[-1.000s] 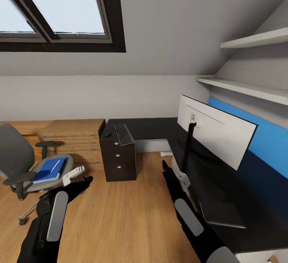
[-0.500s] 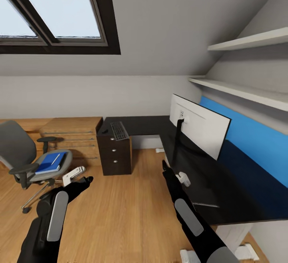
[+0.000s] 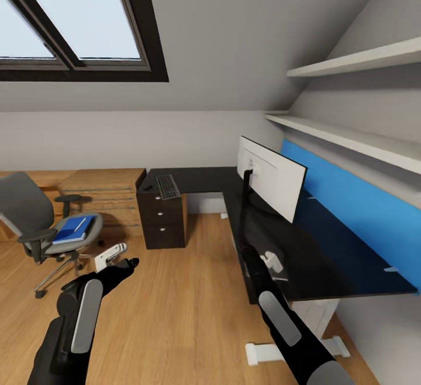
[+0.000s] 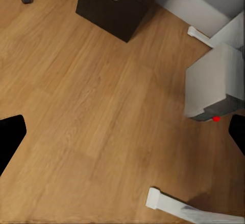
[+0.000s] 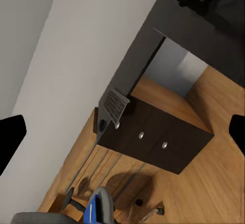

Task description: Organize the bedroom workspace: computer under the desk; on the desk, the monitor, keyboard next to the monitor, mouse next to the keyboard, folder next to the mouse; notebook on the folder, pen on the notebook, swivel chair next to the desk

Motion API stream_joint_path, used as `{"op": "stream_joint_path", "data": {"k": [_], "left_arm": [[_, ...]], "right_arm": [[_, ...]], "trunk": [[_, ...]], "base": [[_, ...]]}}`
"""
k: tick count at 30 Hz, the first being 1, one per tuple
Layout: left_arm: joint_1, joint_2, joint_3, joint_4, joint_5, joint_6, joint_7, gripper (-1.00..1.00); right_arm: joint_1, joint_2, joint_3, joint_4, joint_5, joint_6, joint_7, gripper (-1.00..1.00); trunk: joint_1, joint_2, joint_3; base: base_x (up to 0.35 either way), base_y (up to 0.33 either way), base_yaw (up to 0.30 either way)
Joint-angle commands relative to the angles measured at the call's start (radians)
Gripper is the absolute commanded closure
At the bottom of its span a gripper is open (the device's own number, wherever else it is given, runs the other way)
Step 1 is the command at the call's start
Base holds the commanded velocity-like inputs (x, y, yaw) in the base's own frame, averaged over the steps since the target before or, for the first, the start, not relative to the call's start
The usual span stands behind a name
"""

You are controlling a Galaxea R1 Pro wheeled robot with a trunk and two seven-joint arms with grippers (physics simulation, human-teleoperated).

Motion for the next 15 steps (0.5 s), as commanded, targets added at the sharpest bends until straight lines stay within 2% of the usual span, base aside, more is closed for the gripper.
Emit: {"op": "stream_joint_path", "data": {"k": [1,5,9,14,15], "left_arm": [[-0.001,-0.001,-0.003,-0.001,0.01,0.004,0.008,-1.0],[-0.001,-0.001,-0.014,-0.001,0.01,0.004,0.008,-1.0],[-0.001,-0.002,-0.022,0.0,0.009,0.005,0.008,-1.0],[-0.001,-0.002,-0.045,0.002,0.008,0.005,0.009,-1.0],[-0.001,-0.002,-0.06,0.007,0.009,0.005,0.008,-1.0]], "right_arm": [[-0.001,-0.003,0.004,0.0,0.0,-0.006,-0.002,-1.0],[-0.002,-0.008,0.003,0.005,0.061,-0.002,-0.013,-1.0],[-0.006,-0.012,0.003,0.024,0.166,0.019,-0.041,-1.0],[-0.022,-0.022,0.0,0.071,0.342,0.067,-0.107,-1.0],[-0.036,-0.025,0.0,0.093,0.42,0.089,-0.132,-1.0]], "trunk": [[0.0,-0.002,-0.002],[0.0,-0.002,-0.002],[0.0,-0.002,-0.002],[0.0,-0.002,-0.002],[0.0,-0.002,-0.002]], "base": [[-0.261,-0.226,0.0],[-0.168,-0.145,0.0],[-0.069,-0.059,0.0],[-0.026,-0.022,0.0],[-0.01,-0.009,0.0]]}}
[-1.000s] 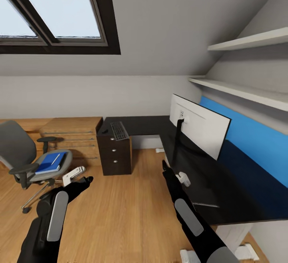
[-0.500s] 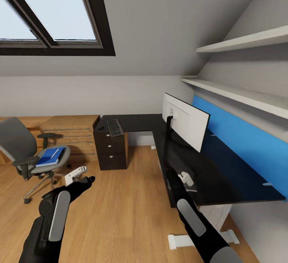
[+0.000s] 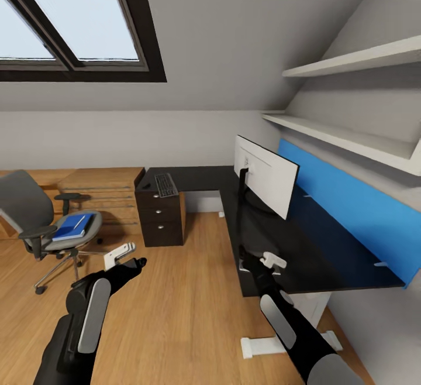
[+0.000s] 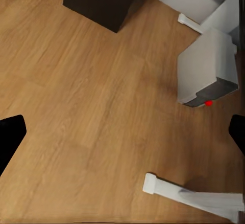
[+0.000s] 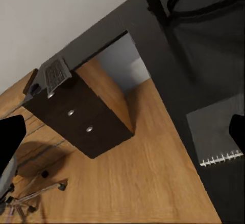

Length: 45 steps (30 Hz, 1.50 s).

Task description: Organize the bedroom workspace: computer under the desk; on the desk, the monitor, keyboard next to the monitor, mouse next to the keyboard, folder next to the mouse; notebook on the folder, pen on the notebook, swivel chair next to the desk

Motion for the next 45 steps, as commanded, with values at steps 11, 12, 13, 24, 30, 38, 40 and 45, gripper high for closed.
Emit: {"op": "stream_joint_path", "data": {"k": [11,12,13,24,30,38,40,45], "left_arm": [[-0.001,-0.001,-0.107,0.038,0.01,-0.002,0.007,-1.0],[-0.001,0.0,-0.122,0.043,0.01,-0.003,0.007,-1.0],[-0.001,0.0,-0.138,0.047,0.01,-0.003,0.007,-1.0],[-0.001,0.005,-0.337,0.108,-0.001,-0.006,0.014,-1.0],[-0.001,0.005,-0.399,0.132,-0.029,-0.006,0.016,-1.0],[-0.001,0.005,-0.425,0.147,-0.035,-0.008,0.019,-1.0],[-0.001,0.005,-0.427,0.146,-0.037,-0.009,0.023,-1.0],[-0.001,0.005,-0.432,0.139,-0.043,-0.011,0.047,-1.0]], "right_arm": [[-0.063,-0.007,0.001,0.073,0.305,0.192,-0.12,-1.0],[-0.069,-0.007,0.001,0.075,0.315,0.217,-0.136,-1.0],[-0.073,-0.008,0.001,0.077,0.323,0.239,-0.152,-1.0],[-0.094,-0.025,-0.002,0.084,0.355,0.305,-0.254,-1.0],[-0.101,-0.044,-0.015,0.111,0.356,0.197,-0.259,-1.0],[-0.198,-0.06,-0.015,0.313,0.359,0.211,-0.25,-1.0],[-0.206,-0.06,-0.015,0.334,0.359,0.212,-0.249,-1.0],[-0.23,-0.06,-0.014,0.396,0.358,0.219,-0.246,-1.0]], "trunk": [[0.0,-0.002,-0.002],[0.0,-0.002,-0.002],[0.0,-0.002,-0.002],[0.0,-0.002,-0.002],[0.0,-0.002,-0.002],[0.0,-0.002,-0.002],[0.0,-0.002,-0.002],[0.0,-0.002,-0.002]], "base": [[-0.003,-0.003,0.0],[0.0,0.0,0.0],[0.0,0.0,0.0],[0.175,0.0,0.0],[0.314,0.0,0.0],[0.32,0.0,0.0],[0.32,0.0,0.0],[0.312,0.0,0.0]]}}
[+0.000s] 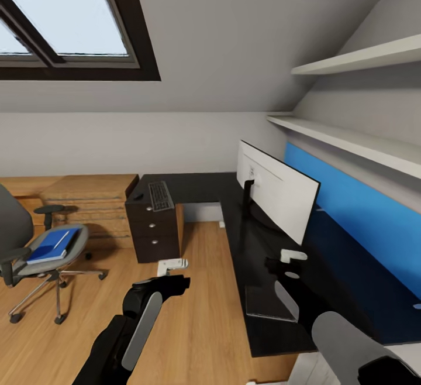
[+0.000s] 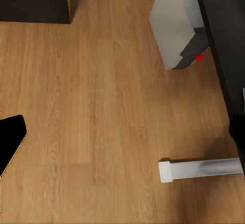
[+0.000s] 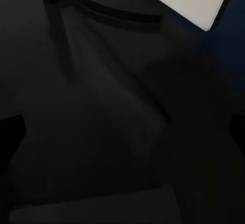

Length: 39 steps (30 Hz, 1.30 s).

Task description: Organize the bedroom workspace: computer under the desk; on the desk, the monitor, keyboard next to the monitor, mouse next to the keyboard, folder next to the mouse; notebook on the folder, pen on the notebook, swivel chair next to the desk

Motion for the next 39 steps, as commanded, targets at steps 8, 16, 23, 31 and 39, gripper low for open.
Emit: {"op": "stream_joint_path", "data": {"k": [8,16,23,31,39], "left_arm": [[-0.001,-0.001,-0.001,-0.066,0.014,0.005,0.013,-1.0],[0.015,-0.001,-0.001,-0.142,0.017,0.009,0.012,-1.0],[0.06,-0.002,-0.022,-0.203,0.016,0.008,0.013,-1.0],[0.069,-0.002,-0.032,-0.214,0.016,0.008,0.015,-1.0],[0.07,0.0,-0.032,-0.214,0.014,0.008,0.015,-1.0]], "right_arm": [[-0.03,0.003,0.008,0.067,-0.013,0.026,0.032,-1.0],[-0.04,0.002,0.006,0.071,-0.044,0.098,0.039,-1.0],[-0.051,0.001,0.003,0.071,-0.086,0.114,0.04,-1.0],[-0.052,0.001,0.001,0.066,-0.095,0.115,0.035,-1.0],[-0.052,0.002,0.0,0.049,-0.098,0.121,0.031,-1.0]], "trunk": [[0.001,-0.002,-0.002],[0.001,-0.002,-0.002],[0.024,-0.044,-0.021],[0.055,-0.1,-0.046],[0.085,-0.156,-0.071]], "base": [[0.07,0.0,0.0],[0.006,0.0,0.0],[0.0,0.0,0.0],[0.0,0.0,0.0],[0.0,0.0,0.0]]}}
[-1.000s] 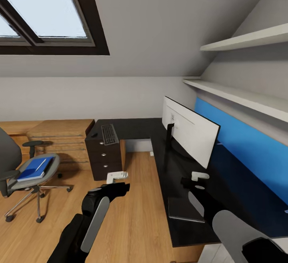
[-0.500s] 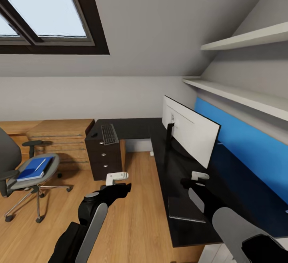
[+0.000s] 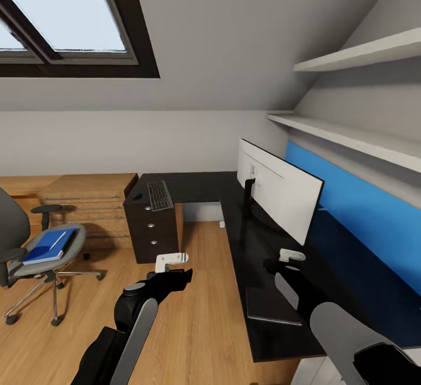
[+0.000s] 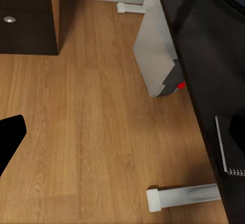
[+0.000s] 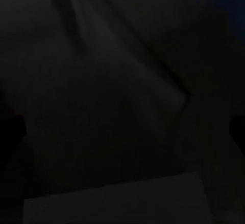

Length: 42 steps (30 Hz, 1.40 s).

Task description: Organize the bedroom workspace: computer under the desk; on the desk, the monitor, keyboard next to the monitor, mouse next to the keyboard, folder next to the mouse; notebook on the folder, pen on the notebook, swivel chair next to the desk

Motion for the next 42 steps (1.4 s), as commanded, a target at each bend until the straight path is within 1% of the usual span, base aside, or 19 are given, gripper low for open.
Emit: {"op": "stream_joint_path", "data": {"k": [1,6,11,13,16,18,23,39,42], "left_arm": [[-0.001,0.0,-0.001,-0.001,0.011,0.003,0.01,-1.0],[-0.001,0.0,-0.001,-0.001,0.01,0.003,0.011,-1.0],[-0.001,0.0,-0.001,-0.001,0.01,0.003,0.011,-1.0],[-0.001,0.0,0.0,-0.001,0.01,0.002,0.011,-1.0],[-0.001,0.0,0.001,-0.002,0.01,0.002,0.011,-1.0],[-0.001,0.0,0.001,-0.002,0.01,0.002,0.011,-1.0],[-0.001,0.0,0.003,-0.002,0.01,0.002,0.011,-1.0],[-0.001,0.0,0.008,-0.002,0.012,0.003,0.011,-1.0],[-0.001,0.0,0.008,-0.001,0.011,0.003,0.011,-1.0]], "right_arm": [[-0.001,-0.001,0.009,-0.003,-0.006,0.01,-0.008,-1.0],[-0.001,-0.001,0.009,-0.006,-0.006,0.042,-0.008,-1.0],[-0.001,0.0,0.008,-0.006,-0.015,0.048,-0.009,-1.0],[-0.001,0.0,0.008,-0.005,-0.046,0.065,-0.01,-1.0],[-0.001,-0.001,0.007,-0.005,-0.076,0.087,-0.013,-1.0],[-0.001,-0.002,0.007,-0.005,-0.086,0.094,-0.014,-1.0],[-0.001,-0.002,0.007,-0.005,-0.094,0.101,-0.022,-1.0],[-0.001,0.0,0.008,-0.004,-0.099,0.103,-0.042,-1.0],[-0.001,0.0,0.008,-0.004,-0.099,0.104,-0.043,-1.0]], "trunk": [[0.004,-0.009,-0.005],[0.023,-0.044,-0.021],[0.043,-0.079,-0.036],[0.05,-0.093,-0.043],[0.062,-0.114,-0.052],[0.069,-0.128,-0.058],[0.089,-0.163,-0.074],[0.15,-0.275,-0.124],[0.15,-0.275,-0.124]], "base": [[0.0,0.0,0.0],[0.0,0.0,0.0],[0.0,0.0,0.0],[0.0,0.0,0.0],[0.0,0.0,0.0],[0.0,0.0,0.0],[0.0,0.0,0.0],[0.0,0.0,0.0],[0.0,0.0,0.0]]}}
